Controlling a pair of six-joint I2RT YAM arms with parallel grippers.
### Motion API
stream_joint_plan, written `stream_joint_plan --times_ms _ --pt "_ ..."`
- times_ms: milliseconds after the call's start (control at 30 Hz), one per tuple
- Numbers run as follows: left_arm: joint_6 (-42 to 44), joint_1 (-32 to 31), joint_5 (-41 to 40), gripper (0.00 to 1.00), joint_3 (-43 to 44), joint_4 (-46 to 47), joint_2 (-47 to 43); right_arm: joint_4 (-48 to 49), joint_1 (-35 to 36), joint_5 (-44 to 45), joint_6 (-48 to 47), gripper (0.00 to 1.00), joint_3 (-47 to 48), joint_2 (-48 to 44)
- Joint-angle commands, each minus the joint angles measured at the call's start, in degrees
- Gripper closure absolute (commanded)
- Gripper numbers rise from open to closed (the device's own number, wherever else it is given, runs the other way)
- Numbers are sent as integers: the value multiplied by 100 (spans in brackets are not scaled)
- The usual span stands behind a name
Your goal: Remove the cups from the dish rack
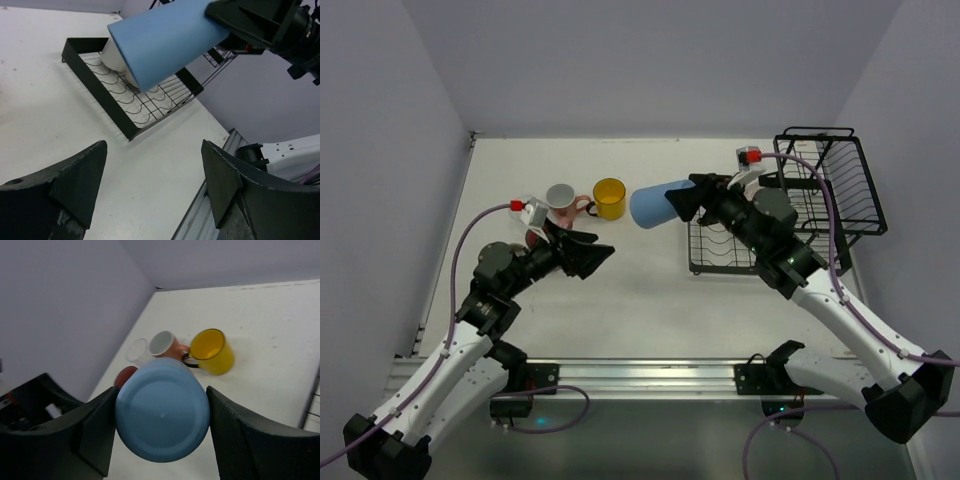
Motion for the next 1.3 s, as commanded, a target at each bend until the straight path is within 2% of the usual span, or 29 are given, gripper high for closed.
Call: stream_joint_plan --times_ms 0,33,133,300,367,400,533,567,600,633,667,733,767,900,1100,1267 --pt "-1104 -48 417 20 -442 1517 230 1330 22 -1504 1062 65 -541 -394" --pt "-1262 -74 462 20 -522 2015 319 1516 30 -1671 1333 65 -829 -578" --pt "-1668 -311 463 23 -567 2590 688 1930 66 -2085 1678 65 -1201 -694" --pt "-1633 -847 85 28 -409 2802 1083 2440 83 -2402 2065 65 -1649 -686" --pt "-1738 -909 76 34 -427 3144 1137 2554 92 -2402 2118 65 -1746 -668" --pt "-1765 -918 85 38 -427 3241 1206 2633 83 -2394 2136 65 -1807 -659" --pt "-1791 -971 76 68 -374 3515 1286 2879 92 -2429 2276 65 -1922 -563" --pt "-1774 -979 24 86 -348 3506 1295 2923 92 -2446 2311 64 -1948 -536" --pt "-1661 -971 -20 95 -321 3419 1278 2967 83 -2481 2329 50 -1957 -475" --pt "-1538 -971 -82 100 -260 3253 1260 2924 83 -2455 2303 35 -1940 -448" --pt "-1397 -979 -334 100 -33 3016 1225 2680 92 -2394 2259 23 -1888 -440" --pt "-698 -979 -897 100 432 1368 1242 2250 92 -2053 2066 1 -1791 -483" --pt "-458 -979 -1430 100 905 430 1338 1647 92 -1929 1874 1 -1616 -518" --pt "474 -988 -2059 100 1962 -973 1848 561 83 -1314 1277 1 -1430 -808" --pt "915 -1076 -2481 100 3193 -1890 2999 -476 92 -1031 827 1 -1527 -1484" --pt "1354 -1199 -3166 100 4642 -2873 4457 -1495 92 -891 344 1 -1465 -1898"
